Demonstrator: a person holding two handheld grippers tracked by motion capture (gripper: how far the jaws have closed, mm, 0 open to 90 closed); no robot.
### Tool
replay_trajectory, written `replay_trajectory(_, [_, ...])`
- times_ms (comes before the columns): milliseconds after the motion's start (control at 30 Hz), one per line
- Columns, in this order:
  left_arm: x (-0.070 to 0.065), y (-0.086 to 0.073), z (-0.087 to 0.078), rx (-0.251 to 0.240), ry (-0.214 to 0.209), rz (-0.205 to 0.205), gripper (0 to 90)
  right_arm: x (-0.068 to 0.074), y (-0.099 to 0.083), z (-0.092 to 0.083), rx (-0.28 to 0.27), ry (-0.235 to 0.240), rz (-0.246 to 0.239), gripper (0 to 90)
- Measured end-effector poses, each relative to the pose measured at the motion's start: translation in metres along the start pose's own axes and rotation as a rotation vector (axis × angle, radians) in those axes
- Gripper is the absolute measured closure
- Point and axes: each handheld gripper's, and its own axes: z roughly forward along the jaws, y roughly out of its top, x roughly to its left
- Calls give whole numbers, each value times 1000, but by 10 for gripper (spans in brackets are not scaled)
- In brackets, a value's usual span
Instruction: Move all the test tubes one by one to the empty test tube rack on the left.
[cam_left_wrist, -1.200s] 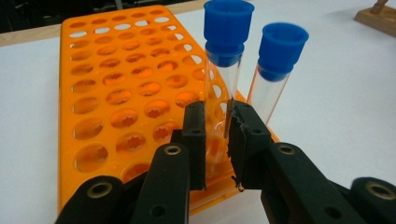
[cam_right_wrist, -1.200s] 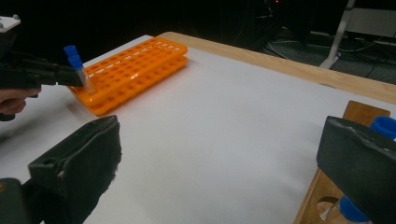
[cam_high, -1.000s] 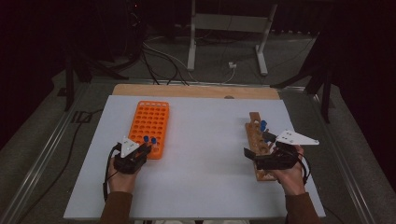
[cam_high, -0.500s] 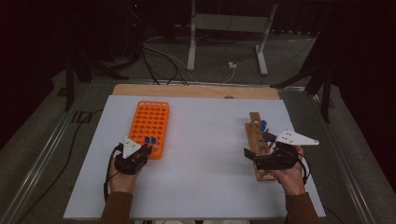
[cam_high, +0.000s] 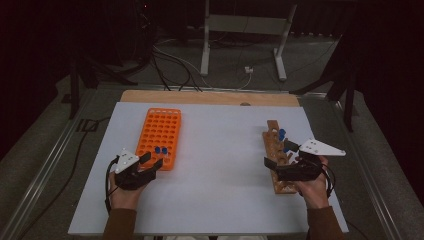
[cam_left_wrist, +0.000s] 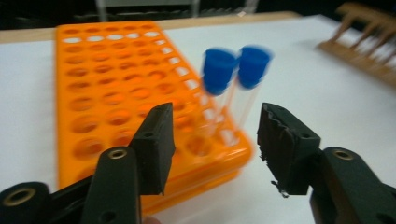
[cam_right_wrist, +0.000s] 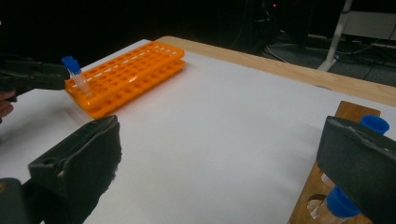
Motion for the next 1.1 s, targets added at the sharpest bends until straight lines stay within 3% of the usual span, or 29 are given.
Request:
replay_trajectory(167, [-6, 7, -8, -51, 7, -8, 248, -5, -3, -1, 10, -48, -8, 7])
replay_trajectory(300, [-7, 10, -8, -63, 6, -20, 135, -12, -6, -3, -10, -80, 7, 31])
replay_trajectory(367, [-7, 11, -8, -58, 6, -34, 21, -17, -8, -5, -15, -92, 20, 52])
replay_trajectory(500, [-9, 12, -8, -72, 22, -21, 17, -28, -14, -4, 5, -130, 40, 90])
replay_trajectory(633, [-11, 13, -9, -80, 34, -16, 18, -38, -23, 0, 40, -151, 57, 195])
replay_trajectory(933, [-10, 12, -10, -93, 57, -19, 20, -44, -35, 8, 110, -200, 26, 615])
replay_trajectory(1000, [-9, 12, -10, -93, 57, -19, 20, -44, -36, 10, 119, -208, 16, 686])
replay_trajectory(1100, [-9, 12, -10, -92, 56, -21, 20, -43, -36, 13, 124, -227, 8, 719])
